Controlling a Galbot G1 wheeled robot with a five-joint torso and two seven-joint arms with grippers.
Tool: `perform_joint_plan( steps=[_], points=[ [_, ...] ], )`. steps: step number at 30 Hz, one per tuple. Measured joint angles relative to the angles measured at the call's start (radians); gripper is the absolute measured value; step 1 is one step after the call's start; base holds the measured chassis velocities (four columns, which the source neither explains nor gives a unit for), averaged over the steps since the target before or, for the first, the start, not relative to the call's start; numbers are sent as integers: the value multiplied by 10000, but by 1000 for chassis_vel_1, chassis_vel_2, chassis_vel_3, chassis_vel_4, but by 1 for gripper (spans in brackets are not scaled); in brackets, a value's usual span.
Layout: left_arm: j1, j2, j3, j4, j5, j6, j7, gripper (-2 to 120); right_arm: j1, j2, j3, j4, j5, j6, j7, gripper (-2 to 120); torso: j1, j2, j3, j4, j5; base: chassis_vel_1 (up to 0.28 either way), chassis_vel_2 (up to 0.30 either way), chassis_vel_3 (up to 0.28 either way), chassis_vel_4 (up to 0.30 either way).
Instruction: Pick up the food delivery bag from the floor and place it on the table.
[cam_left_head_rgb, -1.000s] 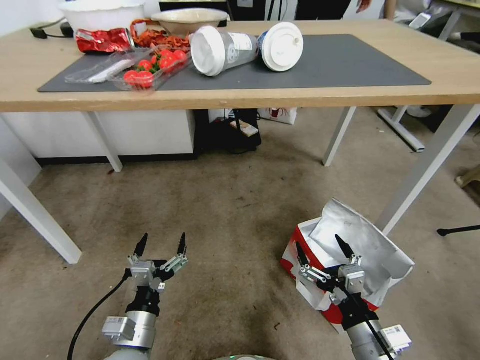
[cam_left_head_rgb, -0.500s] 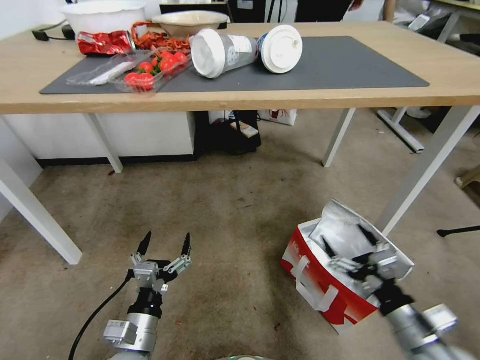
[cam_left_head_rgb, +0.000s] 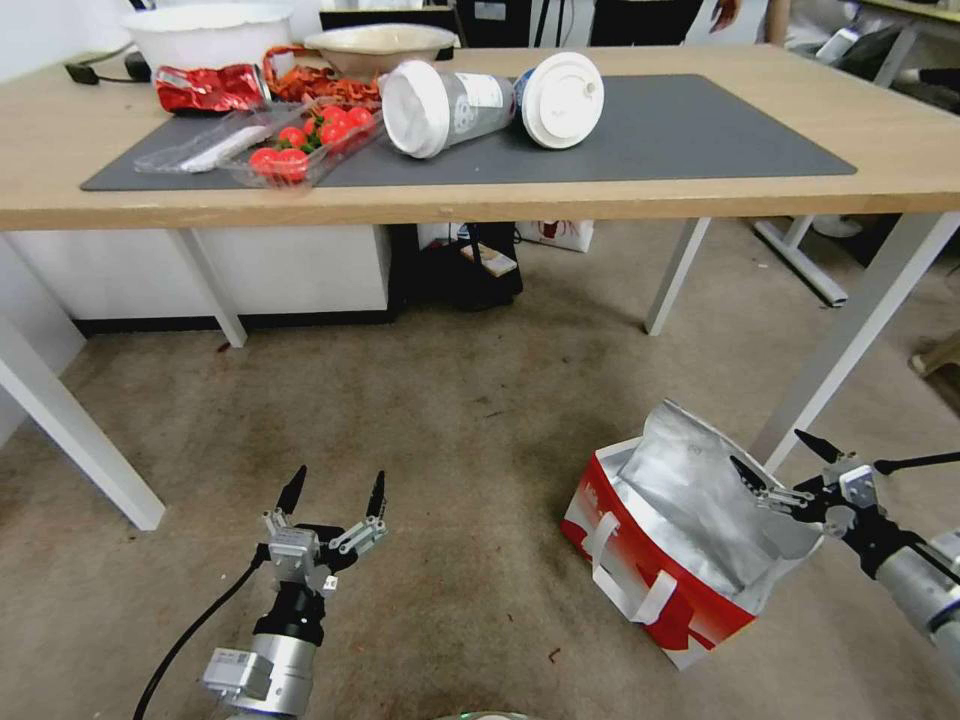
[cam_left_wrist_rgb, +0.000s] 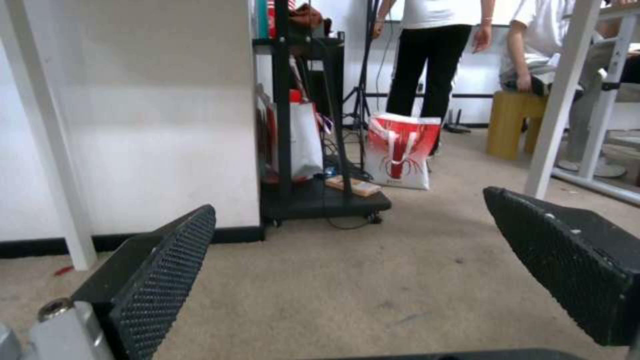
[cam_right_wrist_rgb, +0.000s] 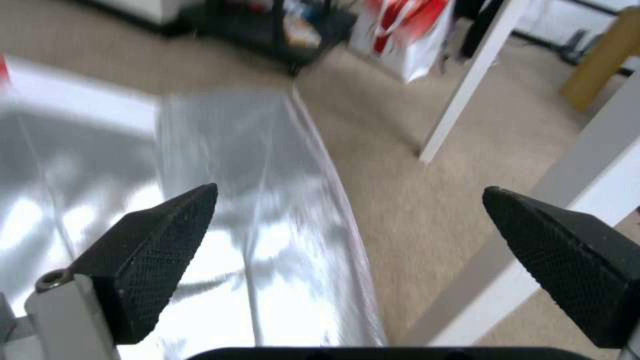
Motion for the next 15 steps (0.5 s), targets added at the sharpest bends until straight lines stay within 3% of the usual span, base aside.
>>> perform_joint_plan(
  steps=[3,15],
  points=[
    [116,-61,60,-98,77,113,30,100,506,-569,-317,-874,-485,-239,-851,100,1,4,0,5,0,0,0,0,0],
    [173,-255,-29,-81,244,37,-34,100,630,-1146,-824,-1648,-701,-409,-1299,100,1,9,0,3,-1,0,0,0,0]
  ],
)
